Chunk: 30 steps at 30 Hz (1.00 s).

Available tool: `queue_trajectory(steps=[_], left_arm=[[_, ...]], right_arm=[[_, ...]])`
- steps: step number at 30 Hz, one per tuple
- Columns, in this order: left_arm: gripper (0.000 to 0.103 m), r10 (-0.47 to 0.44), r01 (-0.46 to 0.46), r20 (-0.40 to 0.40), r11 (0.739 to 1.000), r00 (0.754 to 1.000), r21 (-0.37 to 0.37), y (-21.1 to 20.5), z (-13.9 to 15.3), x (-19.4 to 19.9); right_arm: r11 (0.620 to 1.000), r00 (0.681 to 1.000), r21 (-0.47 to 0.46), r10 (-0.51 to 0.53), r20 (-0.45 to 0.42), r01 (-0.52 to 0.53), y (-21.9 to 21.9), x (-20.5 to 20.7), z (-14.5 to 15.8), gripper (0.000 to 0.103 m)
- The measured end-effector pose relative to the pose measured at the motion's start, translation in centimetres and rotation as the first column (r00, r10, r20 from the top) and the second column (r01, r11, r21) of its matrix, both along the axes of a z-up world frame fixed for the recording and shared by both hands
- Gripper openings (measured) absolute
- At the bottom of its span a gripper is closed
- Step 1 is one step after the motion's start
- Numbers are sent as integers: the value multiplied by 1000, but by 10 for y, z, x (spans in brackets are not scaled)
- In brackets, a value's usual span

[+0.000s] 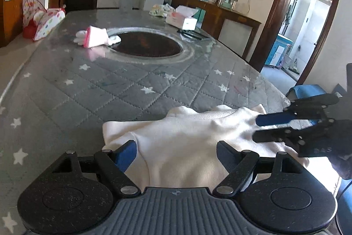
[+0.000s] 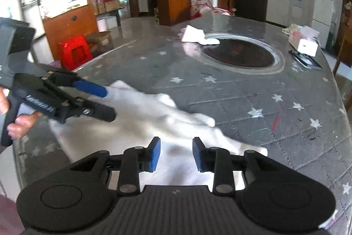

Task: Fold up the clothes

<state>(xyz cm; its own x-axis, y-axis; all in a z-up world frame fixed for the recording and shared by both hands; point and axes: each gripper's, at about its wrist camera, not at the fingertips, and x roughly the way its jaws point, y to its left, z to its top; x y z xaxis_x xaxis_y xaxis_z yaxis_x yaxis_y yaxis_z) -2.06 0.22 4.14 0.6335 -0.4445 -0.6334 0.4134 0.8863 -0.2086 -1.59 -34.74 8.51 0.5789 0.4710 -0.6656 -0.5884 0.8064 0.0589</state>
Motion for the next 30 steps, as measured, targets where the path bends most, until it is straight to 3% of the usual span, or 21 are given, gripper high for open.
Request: queue_trajectory(steps=[6, 12, 20, 25, 30], left_arm=[[82, -11, 7, 50, 997, 999, 76, -3, 1, -27], [82, 1, -4, 29, 993, 1000, 114, -6, -15, -35], [82, 57, -62, 80, 996, 995, 69, 7, 1, -50], [82, 128, -133, 48, 985, 991, 112, 15, -9, -49], [82, 188, -191, 56, 980, 980, 51, 31, -4, -55]], right_arm=[[997, 997, -30, 74, -6, -74, 8, -31, -5, 39], [997, 998, -48, 67, -8, -68, 11, -38, -15, 41], [997, 998, -47, 63, 3, -63, 5, -45, -8, 42], [997, 998, -56, 60, -2, -60, 7, -47, -10, 43], [994, 995, -46, 100, 28, -98, 19, -49, 1, 43]])
